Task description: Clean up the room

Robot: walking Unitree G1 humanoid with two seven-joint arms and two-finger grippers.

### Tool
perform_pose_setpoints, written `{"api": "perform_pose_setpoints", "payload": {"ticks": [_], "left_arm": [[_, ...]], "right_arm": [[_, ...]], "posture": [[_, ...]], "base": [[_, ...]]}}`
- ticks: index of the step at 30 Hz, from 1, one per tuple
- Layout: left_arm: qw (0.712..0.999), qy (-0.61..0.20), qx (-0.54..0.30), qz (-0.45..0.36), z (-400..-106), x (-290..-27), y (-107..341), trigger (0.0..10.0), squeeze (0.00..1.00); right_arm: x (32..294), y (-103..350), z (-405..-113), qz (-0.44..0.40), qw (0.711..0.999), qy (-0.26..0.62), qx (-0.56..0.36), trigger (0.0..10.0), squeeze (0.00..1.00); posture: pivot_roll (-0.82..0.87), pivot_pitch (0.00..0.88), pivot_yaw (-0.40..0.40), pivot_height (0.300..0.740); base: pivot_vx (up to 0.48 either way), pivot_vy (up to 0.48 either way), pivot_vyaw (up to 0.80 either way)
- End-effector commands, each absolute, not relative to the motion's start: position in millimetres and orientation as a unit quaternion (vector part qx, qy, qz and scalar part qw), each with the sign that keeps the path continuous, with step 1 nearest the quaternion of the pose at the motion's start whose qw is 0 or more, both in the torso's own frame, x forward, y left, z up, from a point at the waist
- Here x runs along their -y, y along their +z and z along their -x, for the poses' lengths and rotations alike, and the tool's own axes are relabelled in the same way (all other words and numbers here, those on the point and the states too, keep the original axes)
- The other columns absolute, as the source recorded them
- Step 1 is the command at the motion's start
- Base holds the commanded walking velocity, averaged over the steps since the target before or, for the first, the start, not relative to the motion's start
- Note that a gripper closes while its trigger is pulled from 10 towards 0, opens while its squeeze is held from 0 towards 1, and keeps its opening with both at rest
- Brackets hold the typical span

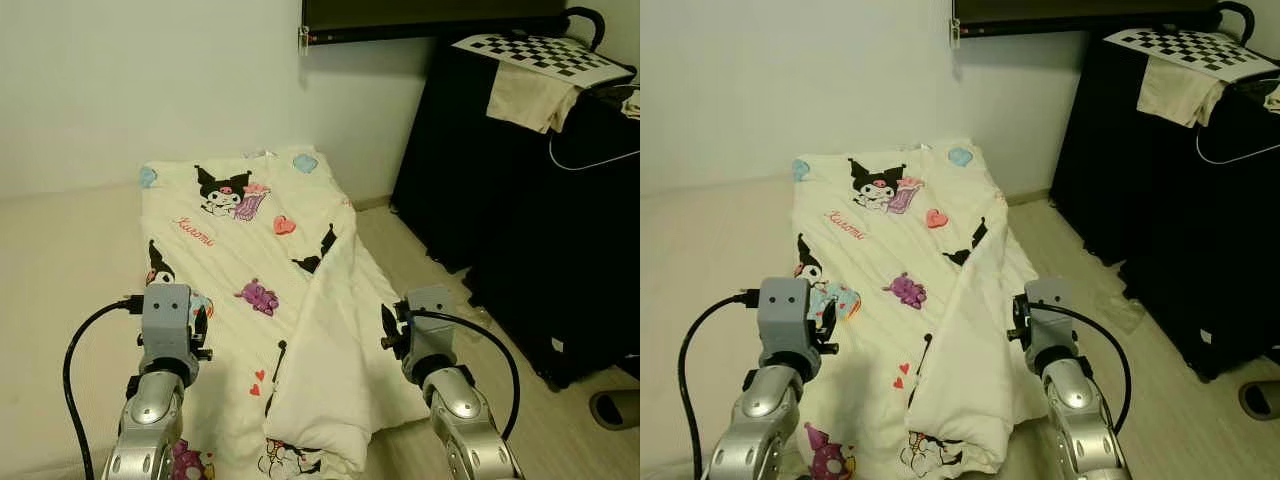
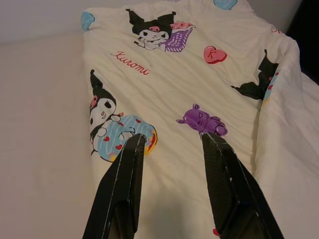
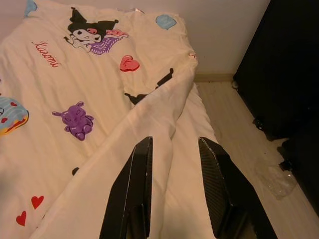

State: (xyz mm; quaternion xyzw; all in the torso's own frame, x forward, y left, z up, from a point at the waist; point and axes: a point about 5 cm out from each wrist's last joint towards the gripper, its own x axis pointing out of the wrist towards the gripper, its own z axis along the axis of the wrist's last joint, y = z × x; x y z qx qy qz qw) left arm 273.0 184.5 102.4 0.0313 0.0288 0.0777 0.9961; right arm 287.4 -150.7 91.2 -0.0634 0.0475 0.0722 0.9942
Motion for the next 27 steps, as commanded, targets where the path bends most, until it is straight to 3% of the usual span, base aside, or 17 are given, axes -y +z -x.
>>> {"api": "perform_pose_setpoints", "payload": {"ticks": [1, 18, 27], "left_arm": [[0.995, 0.082, -0.041, -0.03, -271.1, -186.8, 97.7, 10.0, 0.0], [0.996, 0.075, -0.03, -0.032, -271.7, -185.4, 101.1, 10.0, 0.0], [0.995, 0.075, -0.034, -0.048, -272.8, -182.9, 101.2, 10.0, 0.0]], "right_arm": [[150.8, 87.6, -286.1, 0.057, 0.994, 0.073, -0.053, 10.0, 0.0], [149.5, 88.1, -287.3, 0.055, 0.994, 0.076, -0.051, 10.0, 0.0], [147.8, 87.7, -286.4, 0.057, 0.994, 0.081, -0.052, 10.0, 0.0]], "posture": [[-0.08, 0.115, 0.003, 0.74], [-0.07, 0.121, 0.005, 0.74], [-0.08, 0.124, 0.007, 0.74]], "base": [[0.0, 0.0, 0.0], [0.0, 0.0, 0.0], [0.0, -0.48, 0.0]]}}
